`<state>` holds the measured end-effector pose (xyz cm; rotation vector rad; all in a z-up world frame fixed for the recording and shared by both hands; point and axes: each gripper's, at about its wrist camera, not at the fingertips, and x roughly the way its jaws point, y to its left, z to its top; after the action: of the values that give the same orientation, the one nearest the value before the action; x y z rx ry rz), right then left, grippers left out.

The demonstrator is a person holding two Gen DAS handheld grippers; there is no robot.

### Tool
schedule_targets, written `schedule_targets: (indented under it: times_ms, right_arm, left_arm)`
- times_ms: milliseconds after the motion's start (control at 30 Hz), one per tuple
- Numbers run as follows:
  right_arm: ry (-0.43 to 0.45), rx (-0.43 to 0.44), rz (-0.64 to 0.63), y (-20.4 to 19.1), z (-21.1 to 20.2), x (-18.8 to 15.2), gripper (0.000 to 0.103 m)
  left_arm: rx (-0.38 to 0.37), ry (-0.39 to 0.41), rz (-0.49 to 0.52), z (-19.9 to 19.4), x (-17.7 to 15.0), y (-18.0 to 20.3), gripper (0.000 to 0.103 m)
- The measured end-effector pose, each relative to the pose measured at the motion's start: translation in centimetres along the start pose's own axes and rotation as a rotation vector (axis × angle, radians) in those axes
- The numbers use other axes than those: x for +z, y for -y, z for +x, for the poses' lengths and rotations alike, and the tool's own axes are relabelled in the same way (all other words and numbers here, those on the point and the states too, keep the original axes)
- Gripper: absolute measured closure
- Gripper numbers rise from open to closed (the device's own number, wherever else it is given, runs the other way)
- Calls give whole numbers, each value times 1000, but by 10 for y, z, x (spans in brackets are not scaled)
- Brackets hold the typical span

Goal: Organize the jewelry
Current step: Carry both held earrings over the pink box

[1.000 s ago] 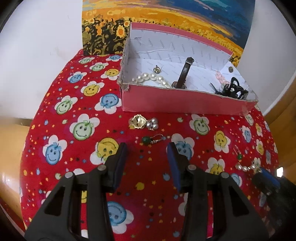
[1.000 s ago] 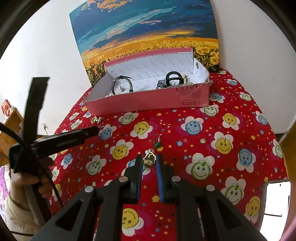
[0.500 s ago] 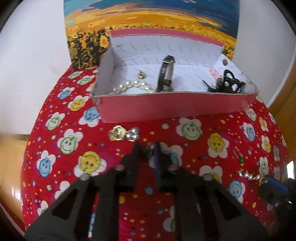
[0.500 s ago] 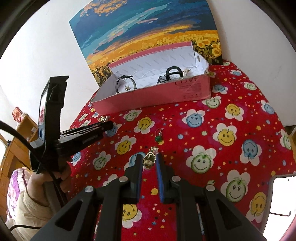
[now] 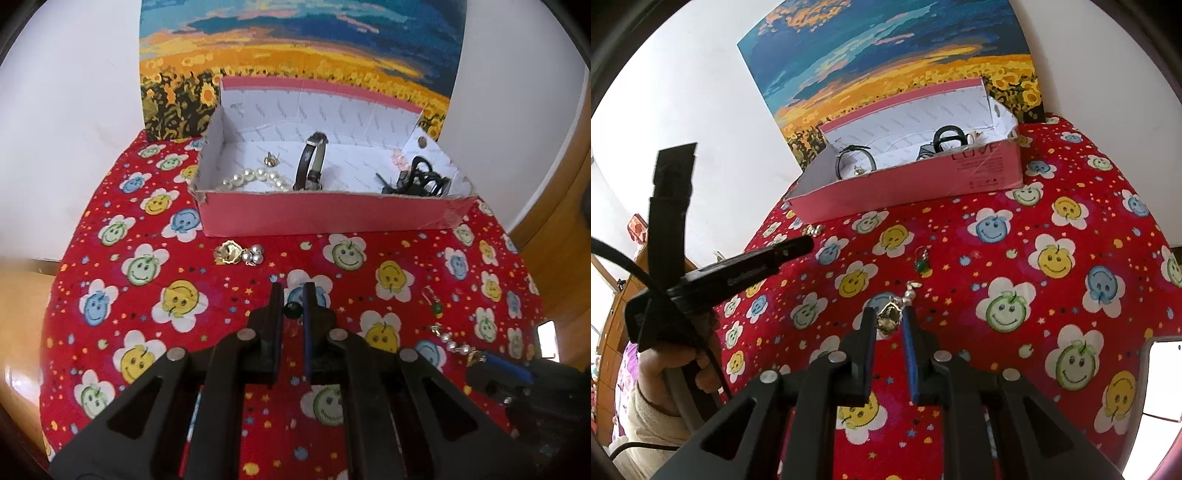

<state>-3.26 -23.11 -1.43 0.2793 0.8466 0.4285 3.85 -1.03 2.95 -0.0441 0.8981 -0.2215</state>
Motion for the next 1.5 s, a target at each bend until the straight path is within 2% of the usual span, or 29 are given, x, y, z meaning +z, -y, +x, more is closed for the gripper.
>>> schedule_targets:
  times_ms: [567, 767, 1000, 1300, 1500]
  right_arm:
    - [57, 8, -57, -22, -33, 5, 87]
    - [92, -40, -107, -30, -46, 16, 87]
    - [123, -88, -187, -42, -57, 38, 87]
    - [170, -137, -288, -59, -67, 76, 87]
    - [170, -127, -269, -50, -57, 111, 87]
  left_arm:
    - [-47, 80, -27, -53, 4, -9, 102]
    - [-49, 92, -9, -62, 6, -9, 102]
    - [-46, 111, 15, -72, 19, -9, 102]
    - [-60, 136, 42, -80, 53, -10, 102]
    - [-65, 149, 54, -72, 74, -6, 102]
